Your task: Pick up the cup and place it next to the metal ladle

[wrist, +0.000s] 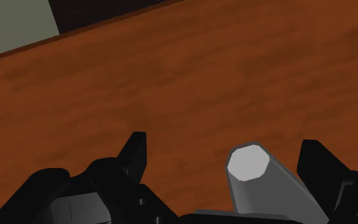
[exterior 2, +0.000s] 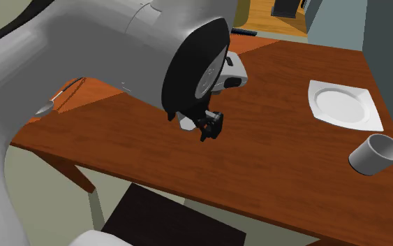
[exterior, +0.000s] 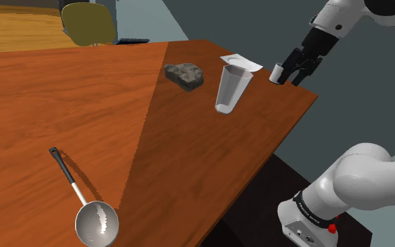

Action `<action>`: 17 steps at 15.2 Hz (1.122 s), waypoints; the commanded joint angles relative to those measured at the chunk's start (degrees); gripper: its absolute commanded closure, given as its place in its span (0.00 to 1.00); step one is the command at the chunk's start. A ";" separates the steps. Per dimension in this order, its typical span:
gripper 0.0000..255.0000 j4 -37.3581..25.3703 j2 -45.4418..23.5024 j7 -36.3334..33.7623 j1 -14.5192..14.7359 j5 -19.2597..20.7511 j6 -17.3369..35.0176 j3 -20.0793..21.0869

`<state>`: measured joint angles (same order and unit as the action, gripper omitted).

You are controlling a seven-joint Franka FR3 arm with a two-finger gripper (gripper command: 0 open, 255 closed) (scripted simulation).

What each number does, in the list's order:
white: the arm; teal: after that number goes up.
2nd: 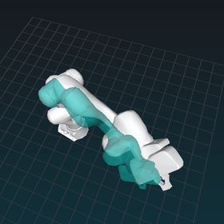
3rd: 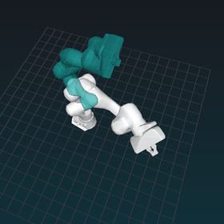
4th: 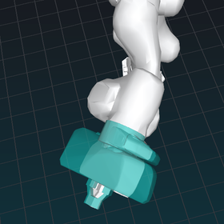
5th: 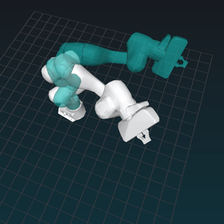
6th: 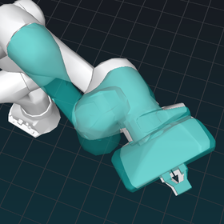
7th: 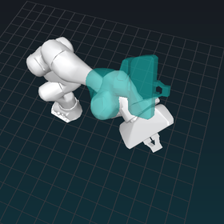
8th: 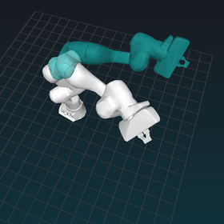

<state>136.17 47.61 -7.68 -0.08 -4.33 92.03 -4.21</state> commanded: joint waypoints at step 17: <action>0.00 -16.01 -27.18 -2.94 1.52 -1.94 9.03 1.74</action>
<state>119.63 20.67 -10.67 1.43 -6.24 100.28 -2.49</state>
